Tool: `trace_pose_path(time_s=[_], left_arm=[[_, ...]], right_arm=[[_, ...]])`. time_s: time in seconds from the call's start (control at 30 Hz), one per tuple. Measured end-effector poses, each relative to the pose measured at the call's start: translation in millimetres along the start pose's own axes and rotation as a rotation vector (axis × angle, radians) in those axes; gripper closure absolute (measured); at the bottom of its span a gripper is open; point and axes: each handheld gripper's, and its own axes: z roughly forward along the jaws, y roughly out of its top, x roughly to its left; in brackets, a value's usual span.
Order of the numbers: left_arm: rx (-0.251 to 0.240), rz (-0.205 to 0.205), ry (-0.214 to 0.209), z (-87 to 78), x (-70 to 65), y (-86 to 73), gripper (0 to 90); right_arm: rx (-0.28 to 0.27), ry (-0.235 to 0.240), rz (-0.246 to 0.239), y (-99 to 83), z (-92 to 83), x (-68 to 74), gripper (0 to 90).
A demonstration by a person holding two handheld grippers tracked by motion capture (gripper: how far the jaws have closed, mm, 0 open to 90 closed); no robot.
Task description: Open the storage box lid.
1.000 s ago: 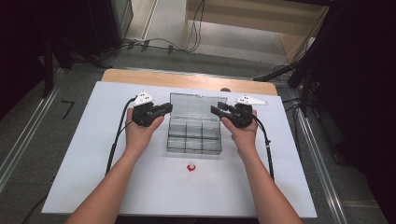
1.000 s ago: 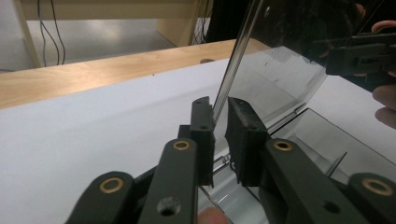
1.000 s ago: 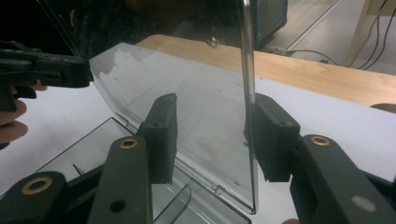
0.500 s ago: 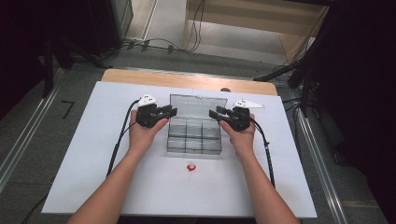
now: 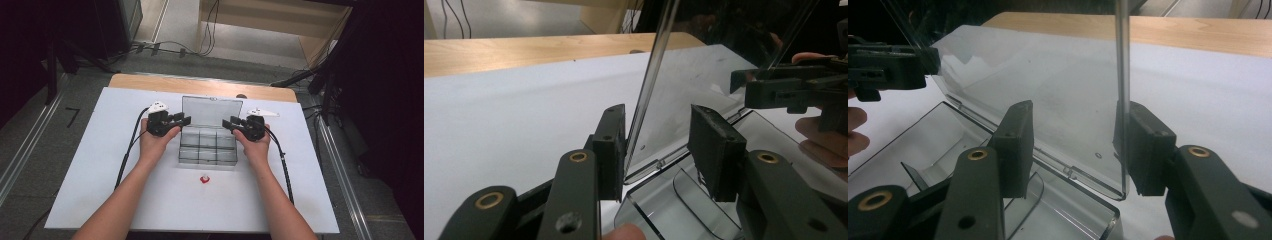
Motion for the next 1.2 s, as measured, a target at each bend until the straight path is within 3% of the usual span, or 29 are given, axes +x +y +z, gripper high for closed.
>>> trace_pose_path(time_s=[0.53, 0.77, 1.2], left_arm=[[0.014, -0.090, -0.004, 11.7, 11.9, -8.9, 56.0], [0.034, -0.136, -0.020, 17.8, 15.2, -14.7, 55.7], [0.040, -0.163, -0.018, 18.5, 18.2, -14.5, 53.3]], right_arm=[[0.029, -0.002, 0.074, -4.2, 10.3, -10.5, 50.8], [0.038, 0.037, 0.136, -7.5, 13.7, -17.6, 49.3], [0.045, 0.040, 0.176, -8.5, 15.9, -19.9, 46.6]])
